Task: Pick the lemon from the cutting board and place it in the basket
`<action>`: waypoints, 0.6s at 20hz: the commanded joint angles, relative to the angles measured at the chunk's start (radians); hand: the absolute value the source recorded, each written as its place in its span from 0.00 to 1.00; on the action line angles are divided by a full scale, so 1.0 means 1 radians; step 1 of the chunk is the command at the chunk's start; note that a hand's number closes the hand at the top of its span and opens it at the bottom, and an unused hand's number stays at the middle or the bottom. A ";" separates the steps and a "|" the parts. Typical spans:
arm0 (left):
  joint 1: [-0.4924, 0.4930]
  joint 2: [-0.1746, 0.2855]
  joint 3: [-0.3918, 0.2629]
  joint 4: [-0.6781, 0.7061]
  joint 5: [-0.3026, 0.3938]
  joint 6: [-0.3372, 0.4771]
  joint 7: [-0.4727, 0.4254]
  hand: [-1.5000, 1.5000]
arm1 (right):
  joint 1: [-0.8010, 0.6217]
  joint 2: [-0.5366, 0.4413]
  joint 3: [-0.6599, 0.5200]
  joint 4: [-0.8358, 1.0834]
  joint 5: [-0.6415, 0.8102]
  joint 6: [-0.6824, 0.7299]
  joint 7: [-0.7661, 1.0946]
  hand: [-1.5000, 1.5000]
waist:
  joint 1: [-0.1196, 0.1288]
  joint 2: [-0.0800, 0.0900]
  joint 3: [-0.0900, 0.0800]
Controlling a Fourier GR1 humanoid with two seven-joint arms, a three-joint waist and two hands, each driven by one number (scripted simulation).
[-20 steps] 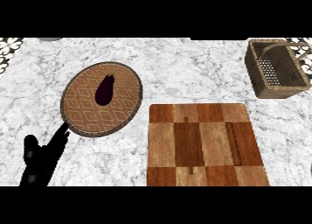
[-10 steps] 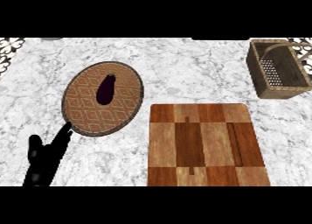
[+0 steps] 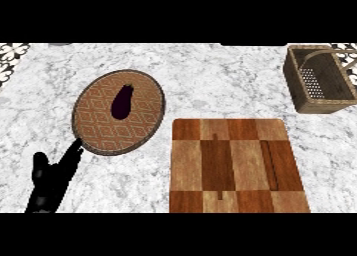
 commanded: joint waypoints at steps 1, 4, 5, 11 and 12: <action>0.069 -0.013 -0.023 -0.024 0.000 -0.011 0.035 0.50 | 0.006 -0.051 -0.053 0.147 -0.037 -0.036 -0.111 1.00 | 0.006 0.006 -0.007; 0.040 -0.025 -0.026 -0.037 -0.025 0.019 0.057 0.50 | 0.052 -0.010 -0.029 0.178 -0.040 -0.087 -0.173 1.00 | -0.002 0.004 -0.007; -0.079 -0.016 0.010 0.075 -0.011 0.013 0.082 0.50 | 0.062 0.009 -0.026 0.164 -0.054 -0.083 -0.178 1.00 | -0.013 0.005 -0.008; -0.004 -0.024 0.010 0.026 -0.011 0.011 0.046 0.50 | 0.111 -0.108 0.027 0.286 0.092 -0.189 -0.213 1.00 | 0.000 0.010 -0.008; 0.038 -0.002 0.011 0.010 -0.008 -0.018 0.018 0.50 | 0.084 -0.170 0.048 0.305 0.097 -0.096 -0.206 1.00 | 0.002 0.007 -0.008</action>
